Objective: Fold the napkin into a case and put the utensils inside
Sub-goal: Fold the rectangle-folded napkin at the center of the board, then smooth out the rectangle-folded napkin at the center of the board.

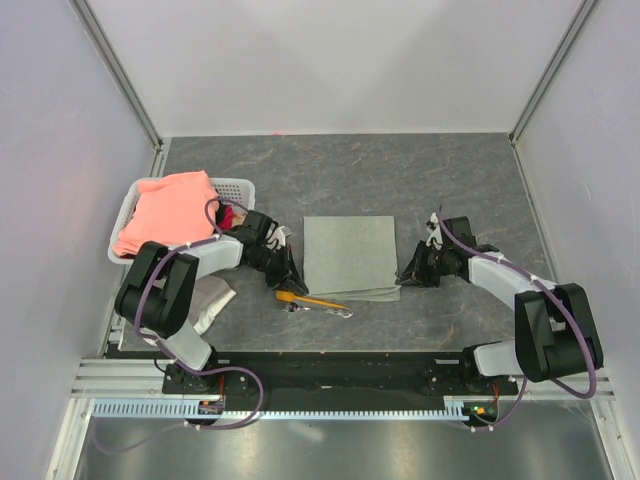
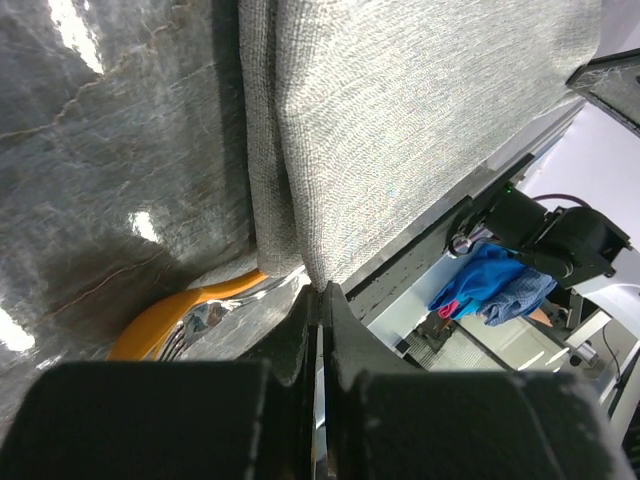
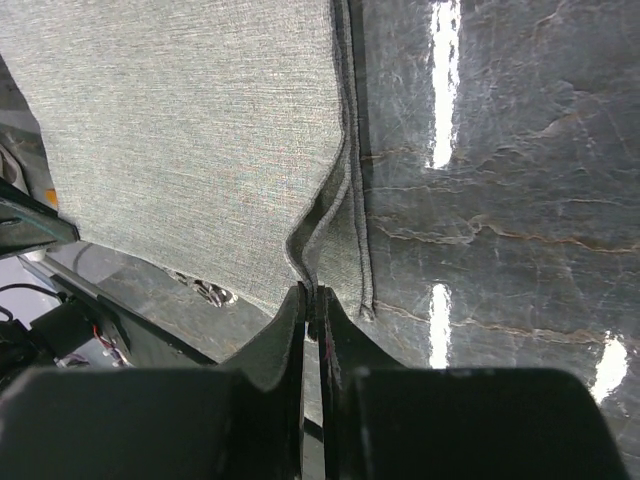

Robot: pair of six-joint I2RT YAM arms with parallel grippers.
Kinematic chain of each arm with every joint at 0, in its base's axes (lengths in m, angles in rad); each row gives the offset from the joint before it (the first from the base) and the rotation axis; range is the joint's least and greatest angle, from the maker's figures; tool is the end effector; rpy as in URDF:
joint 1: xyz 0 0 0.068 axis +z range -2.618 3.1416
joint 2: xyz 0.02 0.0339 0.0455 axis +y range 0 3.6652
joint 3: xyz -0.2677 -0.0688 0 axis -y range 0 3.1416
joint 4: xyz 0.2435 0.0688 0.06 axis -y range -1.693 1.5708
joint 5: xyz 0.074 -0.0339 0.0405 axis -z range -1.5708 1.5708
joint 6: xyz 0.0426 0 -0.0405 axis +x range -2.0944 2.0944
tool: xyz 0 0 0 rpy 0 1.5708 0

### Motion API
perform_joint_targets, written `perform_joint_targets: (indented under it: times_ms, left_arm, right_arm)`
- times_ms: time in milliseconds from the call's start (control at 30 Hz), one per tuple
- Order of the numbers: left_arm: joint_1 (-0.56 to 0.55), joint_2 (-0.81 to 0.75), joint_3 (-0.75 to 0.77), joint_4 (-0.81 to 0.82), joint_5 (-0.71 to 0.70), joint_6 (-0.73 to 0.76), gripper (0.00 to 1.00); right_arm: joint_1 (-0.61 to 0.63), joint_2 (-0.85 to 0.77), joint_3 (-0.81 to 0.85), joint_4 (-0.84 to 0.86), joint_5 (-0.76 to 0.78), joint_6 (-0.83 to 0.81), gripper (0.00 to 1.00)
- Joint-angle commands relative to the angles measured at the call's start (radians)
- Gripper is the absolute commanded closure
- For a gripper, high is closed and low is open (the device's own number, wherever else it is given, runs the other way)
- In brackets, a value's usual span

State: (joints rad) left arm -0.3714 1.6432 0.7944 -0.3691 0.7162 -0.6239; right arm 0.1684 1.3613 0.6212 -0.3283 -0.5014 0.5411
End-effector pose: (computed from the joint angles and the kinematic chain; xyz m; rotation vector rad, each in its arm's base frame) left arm 0.2526 -0.1284 0.1378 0.1708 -2.8611 1.1839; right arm 0.2314 0.0601 0.1578 0.3268 2.6935 0.8915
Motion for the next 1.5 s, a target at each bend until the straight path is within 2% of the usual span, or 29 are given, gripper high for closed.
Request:
perform_joint_targets:
  times_ms: [0, 167, 200, 233, 300, 367, 400, 500, 567, 700, 767, 800, 867, 900, 1000, 1067, 1133, 1300, 1467]
  left_arm:
    - [-0.008, 0.02, -0.004, 0.015, -0.024, -0.019, 0.98]
    - [-0.006, 0.02, -0.017, 0.01, -0.058, -0.019, 0.95]
    - [-0.008, 0.018, -0.012, -0.004, -0.07, -0.017, 0.93]
    - [-0.008, 0.014, -0.008, -0.013, -0.08, -0.013, 0.84]
    - [-0.006, -0.026, 0.008, -0.04, -0.102, -0.008, 0.76]
    - [-0.006, -0.071, 0.022, -0.088, -0.124, -0.007, 0.63]
    - [-0.006, -0.091, 0.043, -0.106, -0.158, -0.005, 0.54]
    - [-0.008, -0.16, 0.092, -0.151, -0.198, -0.003, 0.53]
    - [-0.008, -0.166, 0.112, -0.116, -0.175, -0.025, 0.57]
    - [-0.033, -0.06, 0.144, 0.012, -0.051, -0.082, 0.82]
    - [-0.072, 0.015, 0.158, 0.022, -0.049, -0.079, 0.85]
    - [-0.081, 0.035, 0.163, 0.027, -0.046, -0.08, 0.88]
    - [-0.089, 0.087, 0.163, 0.033, -0.07, -0.071, 0.9]
    - [-0.087, 0.101, 0.157, 0.033, -0.087, -0.071, 0.91]
    - [-0.086, 0.147, 0.16, 0.033, -0.17, -0.05, 0.92]
    - [-0.077, 0.193, 0.175, 0.029, -0.22, -0.028, 0.92]
    - [-0.07, 0.266, 0.213, 0.016, -0.221, -0.03, 0.94]
    - [-0.064, 0.34, 0.311, 0.012, -0.257, -0.03, 0.94]
    - [-0.061, 0.357, 0.42, -0.077, -0.354, 0.019, 0.93]
  right_arm:
    - [0.002, 0.024, -0.015, 0.054, 0.026, -0.021, 1.0]
    - [0.0, 0.047, -0.023, 0.06, 0.043, -0.036, 1.0]
    - [0.0, 0.047, -0.02, 0.051, 0.041, -0.038, 0.95]
    - [0.002, 0.045, -0.015, 0.04, 0.043, -0.044, 0.88]
    - [0.0, 0.013, 0.008, -0.013, 0.066, -0.072, 0.72]
    - [0.0, -0.037, 0.034, -0.06, 0.118, -0.095, 0.61]
    - [0.002, -0.051, 0.069, -0.108, 0.17, -0.121, 0.51]
    - [0.002, -0.074, 0.138, -0.169, 0.211, -0.147, 0.37]
    - [0.008, -0.064, 0.167, -0.158, 0.196, -0.148, 0.33]
    - [0.048, -0.004, 0.172, -0.06, 0.109, -0.096, 0.34]
    - [0.071, 0.038, 0.144, 0.038, 0.029, -0.04, 0.4]
    - [0.075, 0.053, 0.138, 0.066, 0.02, -0.029, 0.48]
    - [0.079, 0.097, 0.12, 0.147, -0.003, -0.014, 0.56]
    - [0.079, 0.116, 0.118, 0.169, -0.009, -0.012, 0.66]
    - [0.075, 0.185, 0.129, 0.236, -0.005, -0.01, 0.73]
    - [0.066, 0.235, 0.141, 0.245, 0.024, -0.018, 0.75]
    - [0.051, 0.268, 0.138, 0.245, 0.069, -0.023, 0.77]
    - [-0.016, 0.291, 0.083, 0.241, 0.152, -0.024, 0.77]
    - [-0.027, 0.2, 0.049, 0.189, 0.235, -0.041, 0.76]
